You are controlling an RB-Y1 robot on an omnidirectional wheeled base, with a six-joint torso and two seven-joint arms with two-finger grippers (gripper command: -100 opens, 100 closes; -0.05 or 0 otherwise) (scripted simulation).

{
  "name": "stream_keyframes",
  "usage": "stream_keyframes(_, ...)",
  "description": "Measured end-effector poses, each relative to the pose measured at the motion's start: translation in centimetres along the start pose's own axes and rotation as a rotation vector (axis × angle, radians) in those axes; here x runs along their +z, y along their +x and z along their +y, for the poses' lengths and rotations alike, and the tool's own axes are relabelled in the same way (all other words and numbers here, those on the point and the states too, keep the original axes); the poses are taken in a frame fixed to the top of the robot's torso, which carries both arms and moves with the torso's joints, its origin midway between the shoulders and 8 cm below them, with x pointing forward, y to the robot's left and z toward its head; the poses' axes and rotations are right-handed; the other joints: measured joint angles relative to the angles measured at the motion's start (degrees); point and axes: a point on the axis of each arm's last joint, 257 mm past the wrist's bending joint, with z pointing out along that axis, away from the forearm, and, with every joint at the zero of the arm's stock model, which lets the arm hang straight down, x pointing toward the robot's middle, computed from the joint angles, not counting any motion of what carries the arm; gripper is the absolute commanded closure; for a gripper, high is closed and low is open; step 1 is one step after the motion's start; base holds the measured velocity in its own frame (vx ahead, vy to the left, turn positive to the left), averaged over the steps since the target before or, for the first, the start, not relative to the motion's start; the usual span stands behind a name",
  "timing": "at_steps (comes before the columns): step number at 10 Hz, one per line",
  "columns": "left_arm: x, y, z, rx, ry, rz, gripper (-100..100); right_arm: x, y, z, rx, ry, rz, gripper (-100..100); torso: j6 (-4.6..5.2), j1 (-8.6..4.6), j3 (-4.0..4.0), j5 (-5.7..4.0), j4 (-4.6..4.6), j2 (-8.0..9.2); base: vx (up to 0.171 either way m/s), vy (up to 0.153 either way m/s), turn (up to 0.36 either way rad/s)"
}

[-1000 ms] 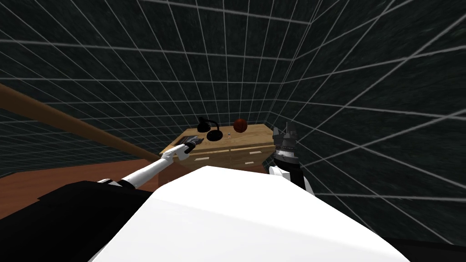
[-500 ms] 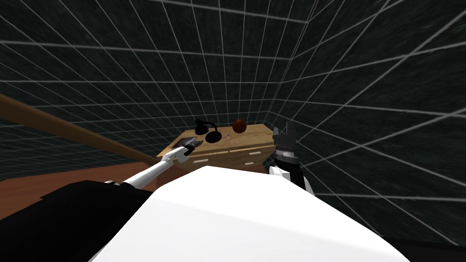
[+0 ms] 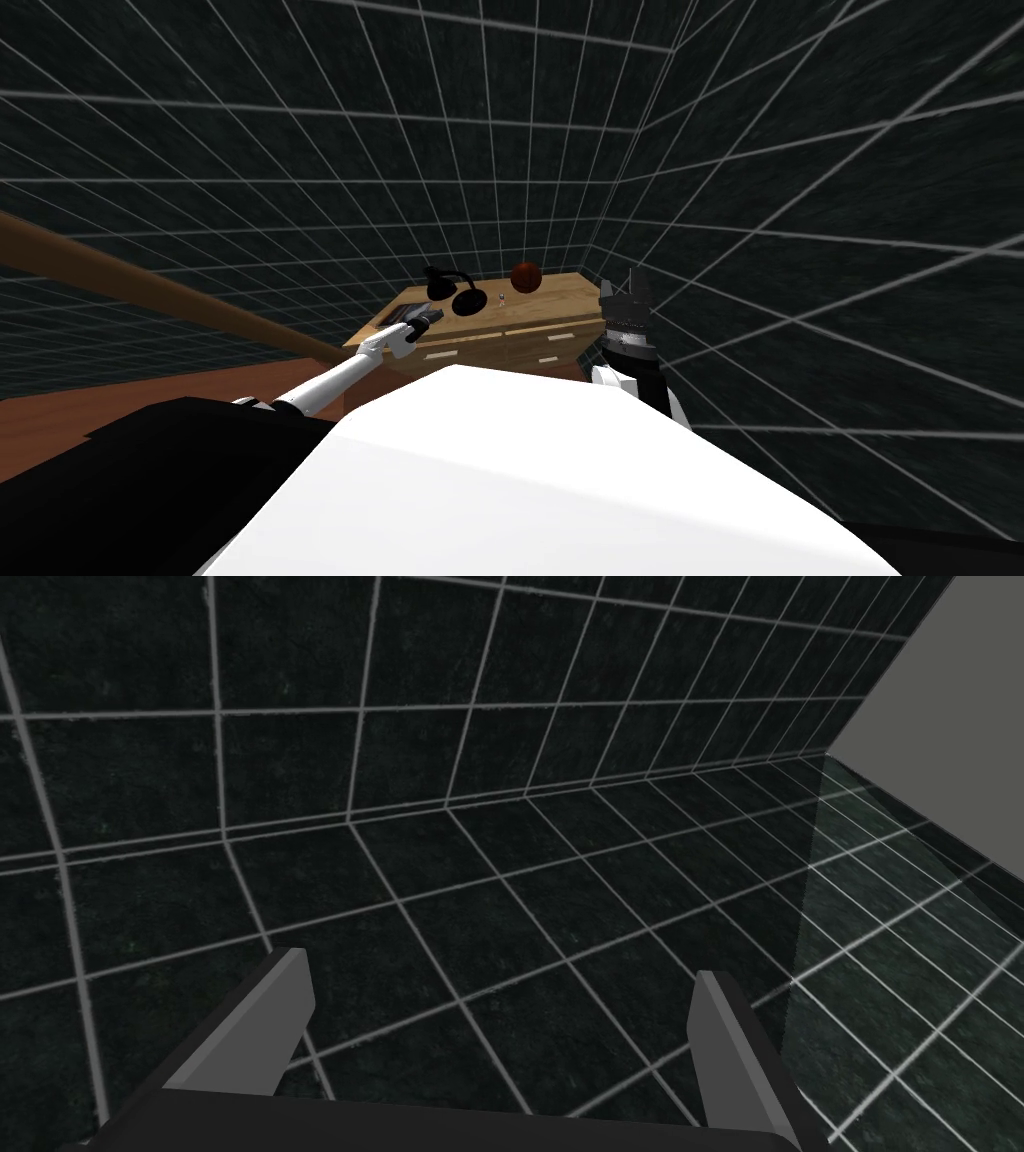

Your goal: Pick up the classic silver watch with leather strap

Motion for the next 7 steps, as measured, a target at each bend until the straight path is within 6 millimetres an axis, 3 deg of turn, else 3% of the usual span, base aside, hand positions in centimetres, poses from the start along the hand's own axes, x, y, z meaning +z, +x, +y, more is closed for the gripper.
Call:
stream_keyframes(1, 0.0, 0.0, 0.0, 0.000, 0.000, 0.000, 100, 0.0, 0.0, 0.0, 0.000, 0.000, 0.000, 0, 0.00, 0.00, -0.01, 0.00, -0.01, -0.01, 0.000, 0.000, 0.000)
stream_keyframes(2, 0.0, 0.0, 0.0, -0.001, 0.000, 0.000, 0, 0.0, 0.0, 0.0, 0.000, 0.000, 0.000, 0, 0.00, 0.00, -0.01, 0.00, -0.01, -0.02, 0.000, 0.000, 0.000)
stream_keyframes(3, 0.0, 0.0, 0.0, -0.001, 0.000, 0.000, 100, 0.0, 0.0, 0.0, 0.000, 0.000, 0.000, 0, 0.00, 0.00, -0.02, 0.00, -0.01, -0.02, -0.005, -0.023, 0.084)
stream_keyframes(6, -0.5, -1.5, -0.1, 0.011, 0.012, -0.014, 100, 0.0, 0.0, 0.0, 0.000, 0.000, 0.000, 0, -0.02, -0.25, 0.09, -0.08, 0.02, 0.17, -0.034, -0.041, 0.045)
stream_keyframes(7, -0.5, -1.6, -0.1, 0.010, 0.012, -0.014, 0, 0.0, 0.0, 0.0, 0.000, 0.000, 0.000, 0, -0.01, -0.17, 0.05, -0.07, 0.01, 0.10, 0.000, 0.000, 0.000)
